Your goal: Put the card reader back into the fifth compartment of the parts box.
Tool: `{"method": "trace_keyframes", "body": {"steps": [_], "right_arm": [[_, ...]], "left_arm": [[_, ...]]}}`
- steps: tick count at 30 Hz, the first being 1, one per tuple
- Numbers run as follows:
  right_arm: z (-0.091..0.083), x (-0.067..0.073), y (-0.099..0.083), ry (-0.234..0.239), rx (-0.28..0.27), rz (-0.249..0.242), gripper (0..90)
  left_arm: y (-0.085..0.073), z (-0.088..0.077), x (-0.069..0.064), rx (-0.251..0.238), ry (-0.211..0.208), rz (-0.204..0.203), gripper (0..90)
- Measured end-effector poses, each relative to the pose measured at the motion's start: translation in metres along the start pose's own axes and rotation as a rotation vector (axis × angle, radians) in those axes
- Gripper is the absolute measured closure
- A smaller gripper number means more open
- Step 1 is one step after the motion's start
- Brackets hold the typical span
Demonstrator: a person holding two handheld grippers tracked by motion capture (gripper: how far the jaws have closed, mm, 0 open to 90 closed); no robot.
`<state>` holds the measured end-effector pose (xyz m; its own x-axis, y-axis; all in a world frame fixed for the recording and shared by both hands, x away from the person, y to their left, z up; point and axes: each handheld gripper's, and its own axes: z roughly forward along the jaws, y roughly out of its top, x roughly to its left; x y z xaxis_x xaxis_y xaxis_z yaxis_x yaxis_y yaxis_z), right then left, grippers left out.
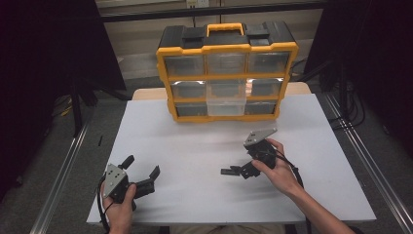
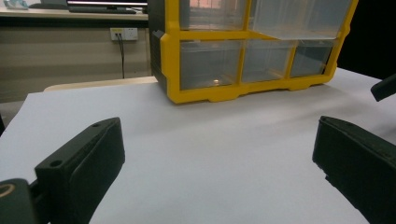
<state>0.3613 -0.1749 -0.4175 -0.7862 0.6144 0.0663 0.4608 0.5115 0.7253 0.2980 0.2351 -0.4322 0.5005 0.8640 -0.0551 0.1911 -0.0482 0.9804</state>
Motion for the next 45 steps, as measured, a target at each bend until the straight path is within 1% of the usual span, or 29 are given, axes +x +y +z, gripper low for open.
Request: {"method": "trace_keyframes", "body": {"steps": [1,3,4,6,7,9,10,11,12,13,14,17,18,19,20,21,23,24,26,27,28,29,34,37,38,41,42,43,45], "right_arm": [[0.001,-0.001,0.002,0.003,0.0,-0.001,3.8],[0.003,-0.002,0.006,0.014,0.029,-0.006,3.9],[0.003,-0.002,0.006,0.014,0.029,-0.006,3.9],[0.009,-0.003,0.012,0.036,0.064,-0.016,3.2],[0.009,-0.003,0.012,0.036,0.064,-0.016,3.2],[0.017,-0.004,0.015,0.063,0.118,-0.019,4.1],[0.019,-0.004,0.015,0.078,0.126,-0.02,4.2],[0.019,-0.004,0.015,0.078,0.126,-0.02,4.2],[0.023,-0.005,0.013,0.1,0.148,-0.018,4.7],[0.023,-0.005,0.013,0.1,0.148,-0.018,4.7],[0.026,-0.006,0.011,0.116,0.173,-0.03,5.8],[0.026,-0.006,0.011,0.115,0.179,-0.039,6.2],[0.026,-0.006,0.011,0.123,0.184,-0.046,8.4],[0.028,-0.004,0.012,0.138,0.214,-0.063,15.5],[0.028,-0.004,0.012,0.138,0.214,-0.063,15.5],[0.029,-0.003,0.013,0.151,0.234,-0.073,19.3],[0.032,-0.002,0.015,0.156,0.243,-0.102,23.6],[0.035,0.0,0.017,0.165,0.268,-0.122,28.6],[0.038,0.003,0.017,0.167,0.299,-0.139,35.2],[0.038,0.003,0.017,0.167,0.299,-0.139,35.2],[0.041,0.006,0.015,0.173,0.331,-0.165,41.5],[0.041,0.006,0.015,0.173,0.331,-0.165,41.5],[0.041,0.007,0.015,0.15,0.342,-0.195,49.9],[0.042,0.01,0.019,0.14,0.378,-0.205,52.3],[0.042,0.01,0.019,0.14,0.378,-0.205,52.3],[0.045,0.013,0.025,0.137,0.433,-0.223,56.7],[0.045,0.013,0.025,0.137,0.433,-0.223,56.7],[0.045,0.015,0.027,0.138,0.446,-0.233,59.5],[0.045,0.014,0.026,0.142,0.438,-0.233,60.6]], "left_arm": [[0.0,0.0,0.0,0.0,-0.001,0.001,2.4],[0.0,0.0,-0.001,-0.009,0.001,-0.006,2.4],[0.0,0.0,-0.001,-0.009,0.001,-0.006,2.4],[0.0,0.0,0.0,-0.01,0.001,-0.007,2.4],[0.0,0.0,0.0,-0.009,0.001,-0.006,2.4],[0.0,0.0,0.0,-0.007,0.0,-0.005,2.5],[0.0,0.0,0.0,-0.007,0.0,-0.002,2.4],[0.0,0.0,0.0,-0.007,0.0,-0.002,2.5],[0.0,0.0,0.0,-0.008,0.0,-0.004,2.4],[0.0,0.0,0.0,-0.009,0.0,-0.005,2.4],[0.0,0.0,0.0,-0.01,-0.003,-0.005,2.4],[0.0,0.0,0.0,-0.009,-0.005,-0.005,2.4],[0.0,0.0,0.0,-0.009,-0.005,-0.006,2.5],[0.0,0.0,0.0,-0.005,-0.005,0.0,2.5],[0.0,0.0,0.0,-0.005,-0.005,0.0,2.4],[0.0,0.0,0.0,0.0,-0.008,0.005,2.4],[0.001,-0.001,-0.001,-0.003,-0.008,0.007,2.5],[0.001,-0.001,-0.001,-0.004,-0.007,0.007,2.4],[0.0,0.0,-0.001,-0.002,-0.008,0.007,2.4],[0.0,0.0,-0.001,-0.002,-0.008,0.007,2.5],[0.0,0.0,-0.001,-0.001,-0.008,0.006,2.5],[0.0,0.0,-0.001,0.001,-0.007,0.009,2.5],[0.0,0.0,-0.001,0.003,-0.014,0.011,2.4],[0.0,0.0,-0.001,0.003,-0.014,0.01,2.4],[0.0,0.001,-0.002,0.003,-0.014,0.009,2.4],[0.0,0.002,-0.003,0.009,-0.018,0.015,2.5],[0.0,0.002,-0.003,0.009,-0.018,0.015,2.4],[0.0,0.001,-0.003,0.006,-0.018,0.015,2.4],[0.0,0.001,-0.003,0.009,-0.017,0.019,2.4]]}}
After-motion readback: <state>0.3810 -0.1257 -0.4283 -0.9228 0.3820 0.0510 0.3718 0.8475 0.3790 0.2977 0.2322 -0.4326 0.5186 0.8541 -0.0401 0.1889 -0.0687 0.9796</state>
